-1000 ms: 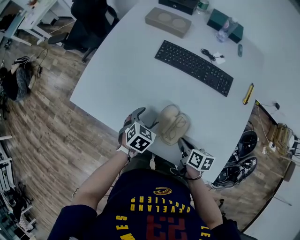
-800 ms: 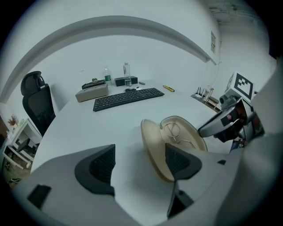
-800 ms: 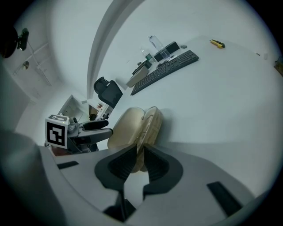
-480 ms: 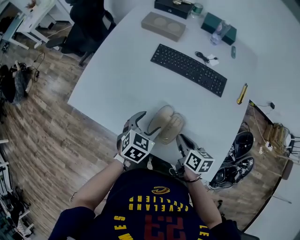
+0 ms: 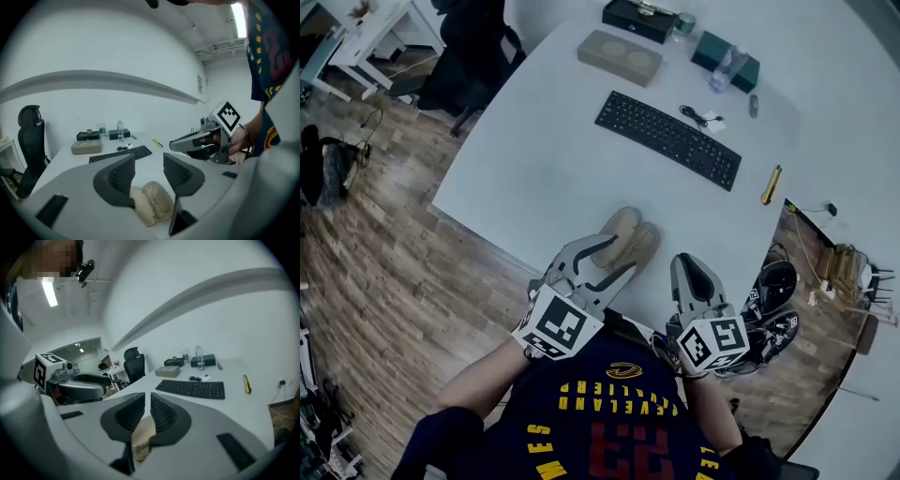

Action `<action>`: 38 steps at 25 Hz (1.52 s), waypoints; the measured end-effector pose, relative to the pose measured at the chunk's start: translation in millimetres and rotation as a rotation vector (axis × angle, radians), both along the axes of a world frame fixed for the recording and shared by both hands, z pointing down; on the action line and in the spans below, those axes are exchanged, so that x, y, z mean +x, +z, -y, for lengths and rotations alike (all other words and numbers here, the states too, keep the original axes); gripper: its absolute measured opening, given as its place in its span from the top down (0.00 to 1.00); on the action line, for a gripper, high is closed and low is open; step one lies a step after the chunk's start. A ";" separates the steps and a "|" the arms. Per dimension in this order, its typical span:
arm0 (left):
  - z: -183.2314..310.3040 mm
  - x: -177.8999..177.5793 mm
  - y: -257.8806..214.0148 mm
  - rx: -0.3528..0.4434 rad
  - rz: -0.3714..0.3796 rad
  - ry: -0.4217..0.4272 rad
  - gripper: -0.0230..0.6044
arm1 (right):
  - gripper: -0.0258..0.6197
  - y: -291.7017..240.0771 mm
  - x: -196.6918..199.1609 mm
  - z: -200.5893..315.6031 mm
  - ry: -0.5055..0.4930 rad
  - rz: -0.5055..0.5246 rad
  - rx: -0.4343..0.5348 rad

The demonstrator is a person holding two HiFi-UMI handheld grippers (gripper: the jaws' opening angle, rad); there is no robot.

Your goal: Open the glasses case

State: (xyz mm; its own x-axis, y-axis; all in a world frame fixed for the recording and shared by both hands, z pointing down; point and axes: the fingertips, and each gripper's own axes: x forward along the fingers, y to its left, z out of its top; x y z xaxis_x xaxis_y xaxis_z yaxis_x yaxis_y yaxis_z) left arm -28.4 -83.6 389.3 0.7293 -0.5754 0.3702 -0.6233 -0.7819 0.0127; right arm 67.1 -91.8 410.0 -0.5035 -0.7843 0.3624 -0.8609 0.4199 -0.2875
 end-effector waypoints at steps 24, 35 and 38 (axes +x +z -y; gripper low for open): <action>-63.7 -0.2 -88.5 0.178 -0.124 0.067 0.94 | 0.93 -126.3 -67.9 -65.8 -0.241 -0.087 0.375; -65.3 7.3 -83.6 0.144 -0.119 0.075 0.94 | 0.93 -125.8 -69.3 -69.3 -0.284 -0.090 0.404; -66.5 9.2 -81.6 0.136 -0.122 0.082 0.94 | 0.93 -122.8 -67.4 -71.1 -0.279 -0.088 0.395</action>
State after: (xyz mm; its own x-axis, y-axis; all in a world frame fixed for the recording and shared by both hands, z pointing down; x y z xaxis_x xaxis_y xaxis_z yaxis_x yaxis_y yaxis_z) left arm -19.2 -17.1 307.7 0.8102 -0.5513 0.1994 -0.5582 -0.8293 -0.0249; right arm -0.3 -20.7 287.1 -0.6949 -0.7099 0.1147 -0.7139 0.7002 0.0089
